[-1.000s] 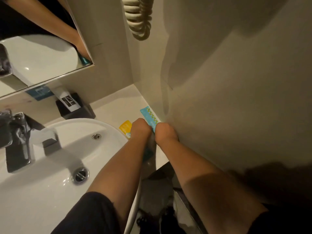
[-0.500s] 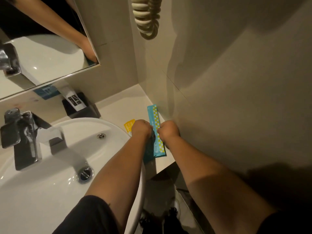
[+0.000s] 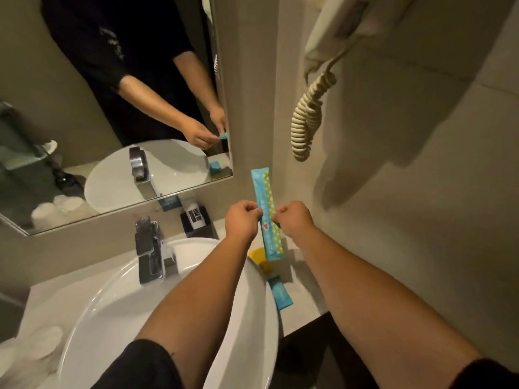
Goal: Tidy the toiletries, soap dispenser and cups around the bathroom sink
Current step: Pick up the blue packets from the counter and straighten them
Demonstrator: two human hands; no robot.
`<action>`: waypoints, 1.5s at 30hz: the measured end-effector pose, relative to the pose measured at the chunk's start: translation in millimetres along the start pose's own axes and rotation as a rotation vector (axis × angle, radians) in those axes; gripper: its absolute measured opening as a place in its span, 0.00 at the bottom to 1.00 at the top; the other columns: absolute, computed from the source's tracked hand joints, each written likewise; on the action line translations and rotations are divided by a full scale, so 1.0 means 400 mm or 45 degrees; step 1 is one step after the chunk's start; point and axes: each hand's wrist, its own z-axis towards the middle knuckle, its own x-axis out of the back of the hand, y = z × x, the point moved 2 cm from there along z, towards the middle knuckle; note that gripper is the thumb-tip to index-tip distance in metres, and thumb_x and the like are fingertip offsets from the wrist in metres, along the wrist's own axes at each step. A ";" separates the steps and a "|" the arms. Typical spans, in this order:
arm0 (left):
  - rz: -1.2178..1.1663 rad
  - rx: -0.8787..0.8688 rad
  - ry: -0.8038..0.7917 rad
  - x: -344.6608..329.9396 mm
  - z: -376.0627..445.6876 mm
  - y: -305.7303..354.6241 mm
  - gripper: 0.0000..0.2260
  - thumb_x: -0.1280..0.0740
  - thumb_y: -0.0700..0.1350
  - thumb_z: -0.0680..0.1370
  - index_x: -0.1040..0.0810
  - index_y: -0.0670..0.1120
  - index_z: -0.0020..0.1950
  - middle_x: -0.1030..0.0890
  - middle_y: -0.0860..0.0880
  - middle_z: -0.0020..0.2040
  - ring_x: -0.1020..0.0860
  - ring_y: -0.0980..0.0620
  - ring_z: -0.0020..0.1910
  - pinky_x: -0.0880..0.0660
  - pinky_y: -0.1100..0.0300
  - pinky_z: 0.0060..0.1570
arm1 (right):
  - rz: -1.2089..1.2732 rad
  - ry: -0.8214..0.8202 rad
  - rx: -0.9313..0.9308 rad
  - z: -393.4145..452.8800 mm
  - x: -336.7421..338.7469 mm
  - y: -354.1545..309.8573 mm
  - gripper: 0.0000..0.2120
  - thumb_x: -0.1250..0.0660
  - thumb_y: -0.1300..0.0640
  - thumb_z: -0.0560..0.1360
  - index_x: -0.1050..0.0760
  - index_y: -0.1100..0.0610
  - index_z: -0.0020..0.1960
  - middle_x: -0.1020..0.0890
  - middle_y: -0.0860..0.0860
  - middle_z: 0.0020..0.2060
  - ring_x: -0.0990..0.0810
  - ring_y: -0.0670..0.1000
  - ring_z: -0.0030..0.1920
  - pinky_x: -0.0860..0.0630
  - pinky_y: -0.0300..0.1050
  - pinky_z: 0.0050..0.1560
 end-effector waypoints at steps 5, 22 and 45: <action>0.096 -0.137 0.178 0.139 0.016 0.025 0.06 0.31 0.44 0.74 0.23 0.53 0.39 0.19 0.56 0.36 0.24 0.57 0.32 0.29 0.60 0.33 | -0.027 -0.008 0.187 0.008 -0.087 -0.125 0.08 0.30 0.60 0.70 0.24 0.55 0.33 0.23 0.53 0.31 0.26 0.53 0.34 0.30 0.44 0.37; 0.231 -0.083 0.701 0.333 0.217 -0.079 0.04 0.35 0.45 0.77 0.21 0.50 0.46 0.19 0.53 0.41 0.23 0.54 0.40 0.30 0.60 0.39 | -0.085 -0.217 0.483 0.201 -0.392 -0.279 0.05 0.33 0.55 0.75 0.23 0.54 0.41 0.18 0.52 0.39 0.23 0.52 0.39 0.33 0.42 0.37; 0.482 0.293 0.582 0.260 0.272 -0.269 0.06 0.37 0.46 0.78 0.23 0.51 0.43 0.21 0.51 0.38 0.25 0.51 0.37 0.34 0.58 0.33 | -0.479 -0.365 0.273 0.287 -0.506 -0.149 0.07 0.33 0.55 0.76 0.17 0.56 0.47 0.19 0.58 0.49 0.19 0.59 0.46 0.24 0.47 0.43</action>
